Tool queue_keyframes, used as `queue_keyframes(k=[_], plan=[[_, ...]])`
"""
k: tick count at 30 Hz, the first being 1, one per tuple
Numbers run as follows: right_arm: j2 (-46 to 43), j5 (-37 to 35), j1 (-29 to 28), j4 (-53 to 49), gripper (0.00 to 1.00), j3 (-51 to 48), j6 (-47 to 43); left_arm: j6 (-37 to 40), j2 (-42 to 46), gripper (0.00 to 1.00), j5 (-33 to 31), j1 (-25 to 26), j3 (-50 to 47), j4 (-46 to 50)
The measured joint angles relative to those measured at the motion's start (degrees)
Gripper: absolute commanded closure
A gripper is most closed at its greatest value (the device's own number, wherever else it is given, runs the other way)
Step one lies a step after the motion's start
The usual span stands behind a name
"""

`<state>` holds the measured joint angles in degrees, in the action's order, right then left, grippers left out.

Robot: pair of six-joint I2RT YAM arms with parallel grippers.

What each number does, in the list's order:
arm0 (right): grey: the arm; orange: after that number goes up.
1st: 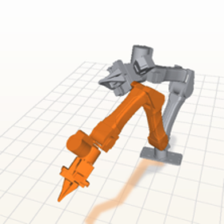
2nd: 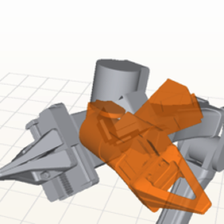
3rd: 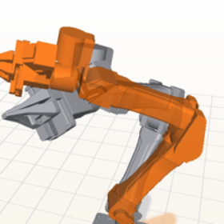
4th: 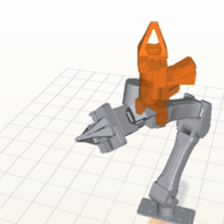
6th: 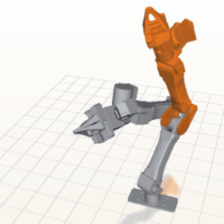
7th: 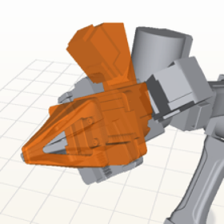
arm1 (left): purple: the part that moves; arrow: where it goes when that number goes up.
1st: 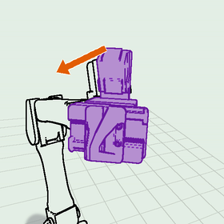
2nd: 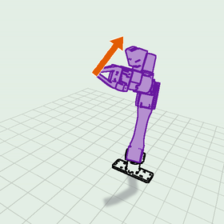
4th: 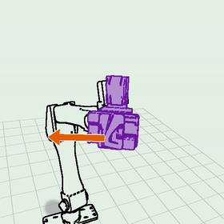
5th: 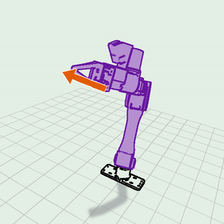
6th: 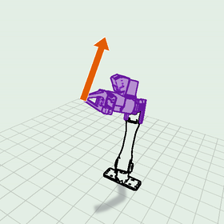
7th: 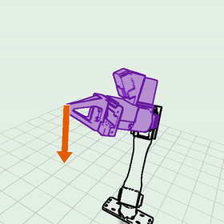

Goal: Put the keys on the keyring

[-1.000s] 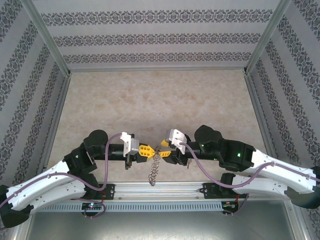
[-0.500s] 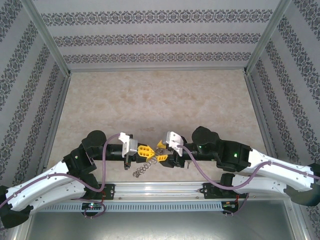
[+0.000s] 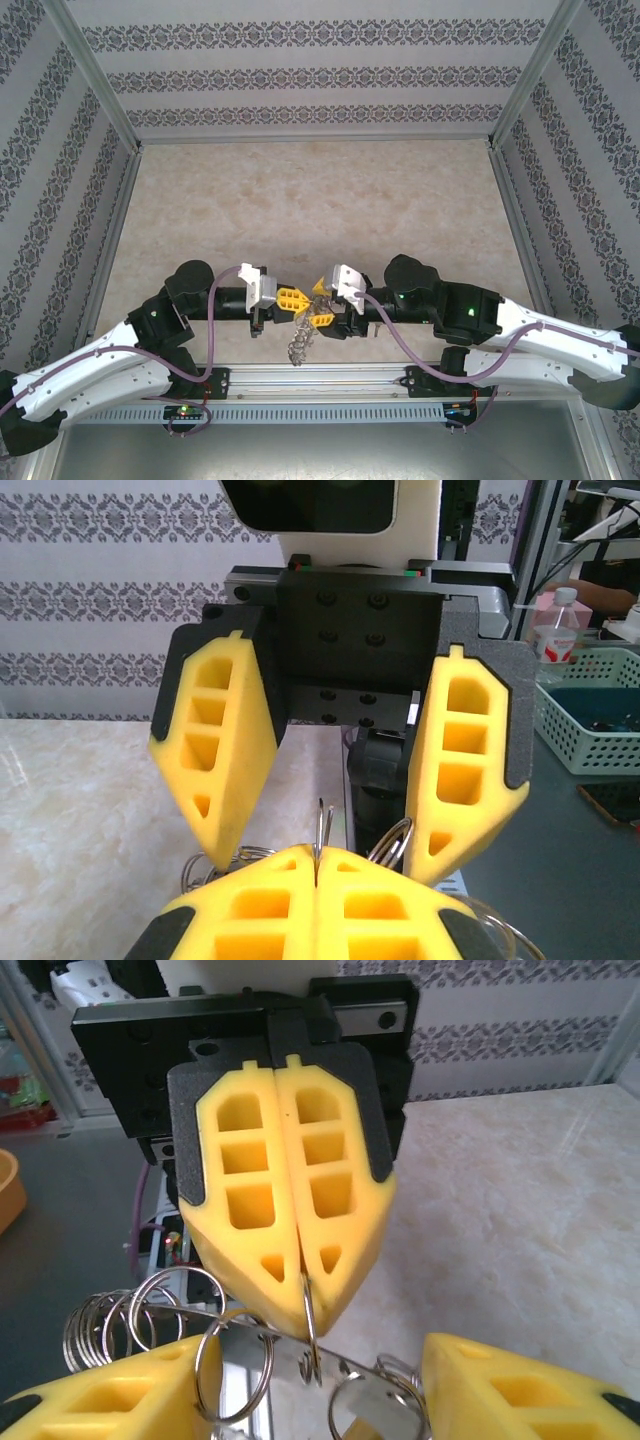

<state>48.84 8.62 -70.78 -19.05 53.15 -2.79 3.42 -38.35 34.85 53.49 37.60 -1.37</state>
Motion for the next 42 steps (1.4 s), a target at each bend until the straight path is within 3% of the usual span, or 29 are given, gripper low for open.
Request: queue_keyframes(k=[8, 12, 19, 22, 28, 42], plan=[[-11.0, -6.0, 0.0, -1.9, 0.40, -5.5, 4.9, 1.3, 1.9, 1.00, -3.5, 0.0, -0.1, 0.0], [-11.4, -11.9, 1.8, -5.0, 0.35, -5.8, 9.6, 2.0, 2.4, 1.00, -5.0, 0.0, -0.2, 0.1], [-4.3, -15.7, 18.2, -17.1, 0.34, -5.9, 24.0, 2.0, 6.5, 1.00, -10.7, 0.0, -3.8, 0.3], [-4.4, -15.0, 22.1, -19.9, 0.35, -10.0, 28.7, 0.8, 7.5, 1.00, -12.7, 0.0, -7.0, -0.4], [0.9, -11.7, 28.2, -22.1, 0.43, -17.8, 34.6, -1.3, 10.1, 1.00, -14.6, 0.0, -11.4, -0.9], [16.4, -6.1, 30.2, -21.8, 0.66, -18.8, 38.6, -2.7, 12.6, 1.00, -14.3, 0.0, -14.3, -5.2]])
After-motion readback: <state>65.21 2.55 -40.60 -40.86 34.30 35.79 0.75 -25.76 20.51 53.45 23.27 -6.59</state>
